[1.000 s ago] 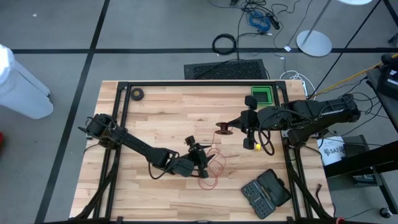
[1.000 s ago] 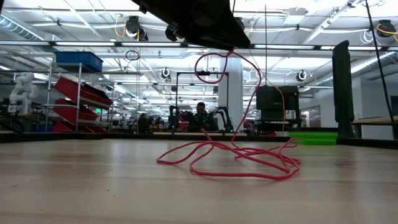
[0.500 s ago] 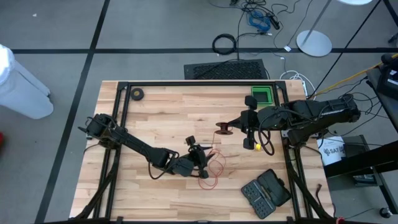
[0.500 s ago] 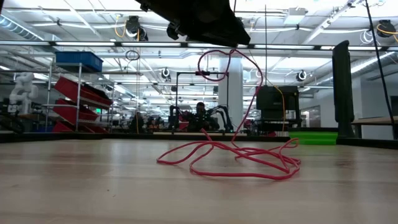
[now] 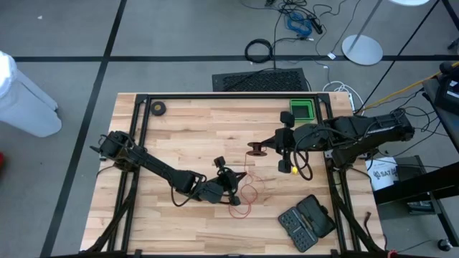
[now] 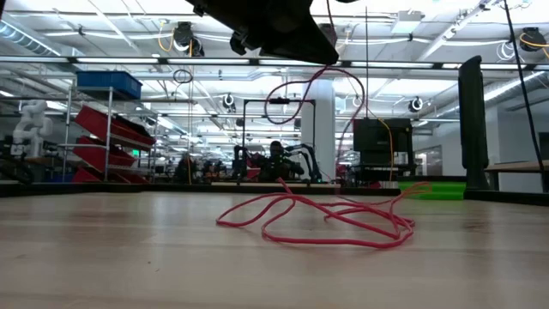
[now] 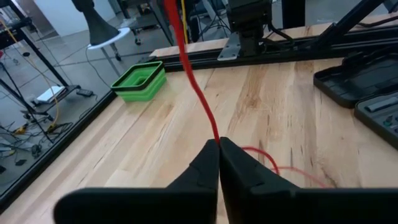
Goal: Coil cords
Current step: Coil the red wire into the spool
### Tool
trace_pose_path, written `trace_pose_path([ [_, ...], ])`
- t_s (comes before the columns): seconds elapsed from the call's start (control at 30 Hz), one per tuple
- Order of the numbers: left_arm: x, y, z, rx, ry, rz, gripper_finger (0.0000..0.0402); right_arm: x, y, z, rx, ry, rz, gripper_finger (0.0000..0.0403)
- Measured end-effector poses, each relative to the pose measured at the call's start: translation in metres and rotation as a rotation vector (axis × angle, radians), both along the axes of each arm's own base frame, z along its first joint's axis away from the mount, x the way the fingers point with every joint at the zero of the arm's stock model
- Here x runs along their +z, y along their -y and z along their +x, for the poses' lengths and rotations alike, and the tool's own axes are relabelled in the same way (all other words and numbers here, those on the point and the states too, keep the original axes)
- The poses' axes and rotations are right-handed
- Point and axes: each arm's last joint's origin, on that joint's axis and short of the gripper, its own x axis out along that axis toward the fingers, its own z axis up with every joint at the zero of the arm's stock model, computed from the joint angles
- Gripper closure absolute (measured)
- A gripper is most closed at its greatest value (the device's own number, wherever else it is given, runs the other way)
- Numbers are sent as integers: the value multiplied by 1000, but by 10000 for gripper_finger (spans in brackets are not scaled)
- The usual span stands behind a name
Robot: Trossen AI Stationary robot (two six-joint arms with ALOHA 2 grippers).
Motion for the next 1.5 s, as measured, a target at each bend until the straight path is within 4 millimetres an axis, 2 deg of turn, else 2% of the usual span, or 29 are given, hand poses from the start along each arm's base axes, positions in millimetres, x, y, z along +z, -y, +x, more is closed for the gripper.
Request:
trace_pose_path([
  [0.53, -2, -35, 10, 83, -40, 33, 396, 0, -1, 7, 5, 24, -6, 403],
  [0.9, 9, -57, 20, 80, 72, -1, 396, 1, 0, 7, -49, 45, -7, 403],
  [1.23, 11, -81, 25, 104, 90, -22, 396, 3, 0, 11, -53, 83, 8, 403],
  [1.5, 14, -86, 27, 117, 123, -31, 396, 4, 0, 11, -58, 89, 14, 403],
])
